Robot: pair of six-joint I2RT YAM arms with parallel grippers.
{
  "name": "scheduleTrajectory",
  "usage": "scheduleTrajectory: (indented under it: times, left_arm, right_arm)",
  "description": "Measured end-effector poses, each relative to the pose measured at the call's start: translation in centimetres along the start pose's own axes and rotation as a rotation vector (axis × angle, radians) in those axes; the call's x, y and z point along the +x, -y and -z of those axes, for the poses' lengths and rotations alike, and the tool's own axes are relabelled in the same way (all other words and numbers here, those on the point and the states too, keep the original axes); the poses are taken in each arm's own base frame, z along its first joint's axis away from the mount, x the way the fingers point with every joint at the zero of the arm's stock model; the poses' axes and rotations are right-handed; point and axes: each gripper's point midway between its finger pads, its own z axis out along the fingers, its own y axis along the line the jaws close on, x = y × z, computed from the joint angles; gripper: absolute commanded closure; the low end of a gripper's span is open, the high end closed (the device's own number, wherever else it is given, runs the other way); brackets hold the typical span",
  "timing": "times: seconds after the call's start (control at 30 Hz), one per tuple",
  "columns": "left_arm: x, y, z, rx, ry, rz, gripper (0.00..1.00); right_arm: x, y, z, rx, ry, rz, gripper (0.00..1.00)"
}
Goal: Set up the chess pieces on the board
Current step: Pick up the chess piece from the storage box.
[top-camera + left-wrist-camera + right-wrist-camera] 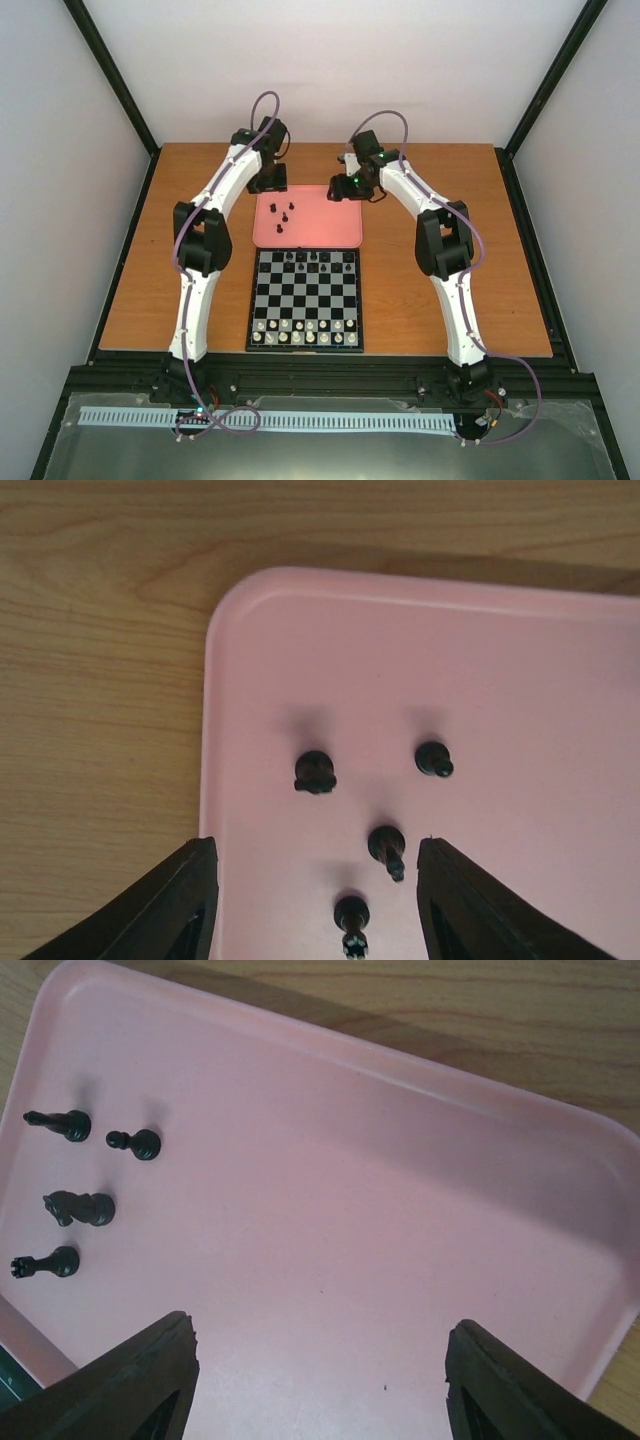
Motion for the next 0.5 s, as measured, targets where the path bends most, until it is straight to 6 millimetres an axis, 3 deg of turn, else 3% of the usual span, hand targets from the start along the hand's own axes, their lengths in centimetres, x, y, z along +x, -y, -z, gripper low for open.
scheduleTrajectory:
  times: [0.17,0.2,0.23,0.27,0.5]
  left_arm:
    - [-0.9,-0.2,-1.1,-0.005,0.025,0.005,0.46]
    - [-1.1,-0.1,-1.6,-0.004,0.026,0.002,0.46]
    - [-1.1,0.0,-2.2,-0.005,0.024,-0.001,0.46]
    - [-1.1,0.1,-2.8,-0.006,0.020,-0.004,0.46]
    - [-0.7,-0.4,-6.1,-0.018,-0.014,-0.001,0.48]
  right_arm:
    - [0.1,0.0,0.0,-0.002,-0.003,-0.005,0.29]
    - [0.1,0.0,0.0,-0.002,-0.003,-0.005,0.24]
    - [0.1,0.0,0.0,-0.002,-0.003,-0.005,0.08]
    - [0.1,0.0,0.0,-0.003,-0.004,-0.005,0.01]
    - [0.1,0.0,0.0,-0.003,-0.004,-0.005,0.00]
